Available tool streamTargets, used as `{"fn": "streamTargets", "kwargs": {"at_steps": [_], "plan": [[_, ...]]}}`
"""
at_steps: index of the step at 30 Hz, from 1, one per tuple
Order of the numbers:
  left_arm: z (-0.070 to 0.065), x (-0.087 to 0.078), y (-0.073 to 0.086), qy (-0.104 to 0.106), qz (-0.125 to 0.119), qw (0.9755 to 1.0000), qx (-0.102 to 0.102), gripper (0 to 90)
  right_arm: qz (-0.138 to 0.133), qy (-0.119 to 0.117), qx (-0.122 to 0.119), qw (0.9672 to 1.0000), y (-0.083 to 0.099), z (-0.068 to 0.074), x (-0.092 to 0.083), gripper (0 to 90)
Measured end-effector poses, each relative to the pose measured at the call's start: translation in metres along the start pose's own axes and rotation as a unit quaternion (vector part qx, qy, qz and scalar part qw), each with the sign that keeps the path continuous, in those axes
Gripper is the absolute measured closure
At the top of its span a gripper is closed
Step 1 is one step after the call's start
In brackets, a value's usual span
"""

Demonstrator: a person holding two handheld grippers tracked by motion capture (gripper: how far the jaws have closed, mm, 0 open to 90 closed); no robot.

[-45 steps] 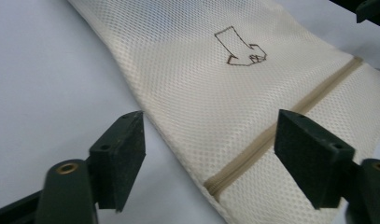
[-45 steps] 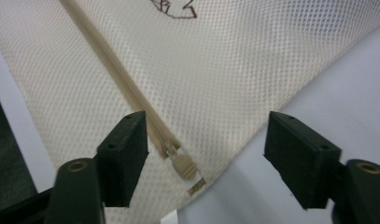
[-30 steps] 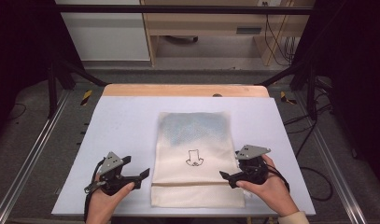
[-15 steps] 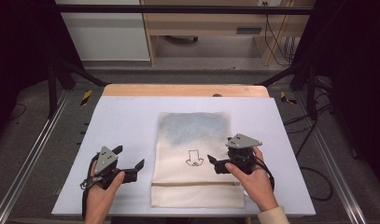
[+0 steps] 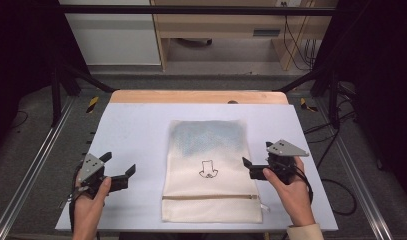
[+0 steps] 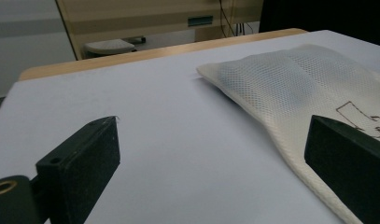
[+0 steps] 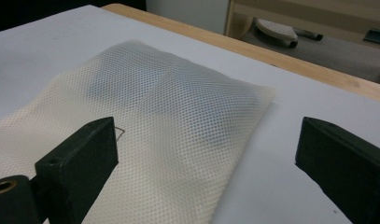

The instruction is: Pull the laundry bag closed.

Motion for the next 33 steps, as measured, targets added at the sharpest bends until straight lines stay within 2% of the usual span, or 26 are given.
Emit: {"fn": "streamTargets", "kwargs": {"at_steps": [8,11,15,19,33], "plan": [[0.027,-0.008,0.002,-0.027,-0.006,0.9996,-0.008,3.4,-0.006,0.028,0.017,0.9995,0.006,-0.027,-0.014,6.2],[0.033,-0.008,0.003,-0.037,-0.006,0.9993,0.002,3.4,-0.01,0.043,0.026,0.9987,0.011,-0.04,-0.022,6.2],[0.037,-0.007,0.004,-0.041,-0.007,0.9991,0.012,3.4,-0.01,0.058,0.025,0.9979,0.016,-0.052,-0.027,6.4],[0.042,-0.001,0.007,-0.046,0.0,0.9985,0.031,3.3,-0.017,0.072,0.036,0.9967,0.026,-0.067,-0.033,6.3],[0.059,0.011,0.021,-0.056,0.02,0.9976,0.037,3.3,-0.018,0.1,0.045,0.9938,0.062,-0.095,-0.03,6.7]]}}
Point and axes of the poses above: each handheld gripper's, and its own axes: x roughly forward along the jaws, y roughly out of its underside, z roughly to its left, the point moved 7 cm from there along x, roughly forward along the jaws, and after that the axes turned 3 degrees about -z, right-handed, at the moved point
